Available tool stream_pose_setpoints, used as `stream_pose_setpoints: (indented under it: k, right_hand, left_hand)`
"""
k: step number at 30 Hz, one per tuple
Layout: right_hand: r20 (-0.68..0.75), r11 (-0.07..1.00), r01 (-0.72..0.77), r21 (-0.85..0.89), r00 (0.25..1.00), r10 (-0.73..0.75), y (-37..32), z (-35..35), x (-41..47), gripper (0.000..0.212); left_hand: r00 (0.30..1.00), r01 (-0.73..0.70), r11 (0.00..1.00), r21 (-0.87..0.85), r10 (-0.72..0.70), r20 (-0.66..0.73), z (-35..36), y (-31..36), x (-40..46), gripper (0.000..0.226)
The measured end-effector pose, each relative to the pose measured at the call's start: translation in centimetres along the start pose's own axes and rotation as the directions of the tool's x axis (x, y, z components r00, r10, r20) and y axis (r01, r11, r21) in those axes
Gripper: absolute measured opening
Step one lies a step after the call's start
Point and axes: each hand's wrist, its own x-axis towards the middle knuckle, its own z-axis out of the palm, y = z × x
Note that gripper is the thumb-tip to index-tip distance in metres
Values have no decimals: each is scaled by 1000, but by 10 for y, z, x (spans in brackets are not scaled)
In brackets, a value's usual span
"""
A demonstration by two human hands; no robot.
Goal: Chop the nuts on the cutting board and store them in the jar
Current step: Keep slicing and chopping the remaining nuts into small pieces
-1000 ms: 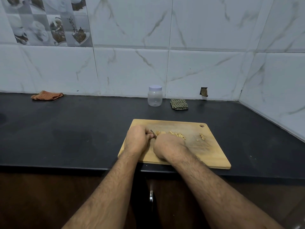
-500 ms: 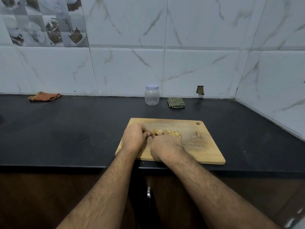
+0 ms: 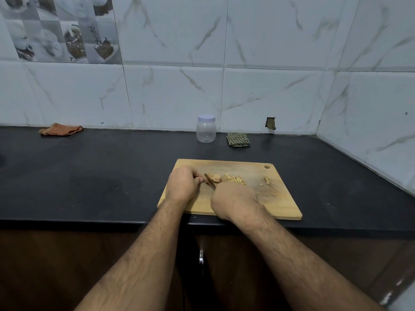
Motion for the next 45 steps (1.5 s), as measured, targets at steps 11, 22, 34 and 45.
stream_pose_setpoints:
  k: [11, 22, 34, 45]
  right_hand:
    - [-1, 992, -101, 79, 995, 101, 34, -10, 11, 32]
    - [28, 997, -57, 60, 998, 55, 20, -1, 22, 37]
    - [-9, 983, -91, 162, 996, 93, 12, 9, 49, 28]
    - [-43, 937, -78, 342, 994, 98, 27, 18, 49, 35]
  left_hand:
    - [974, -15, 998, -61, 28, 224, -14, 1, 0, 40]
    - [990, -23, 997, 80, 11, 142, 2, 5, 8, 27]
    - [997, 9, 999, 52, -12, 71, -5, -7, 27, 16]
    - [990, -131, 990, 48, 128, 54, 3, 13, 22, 33]
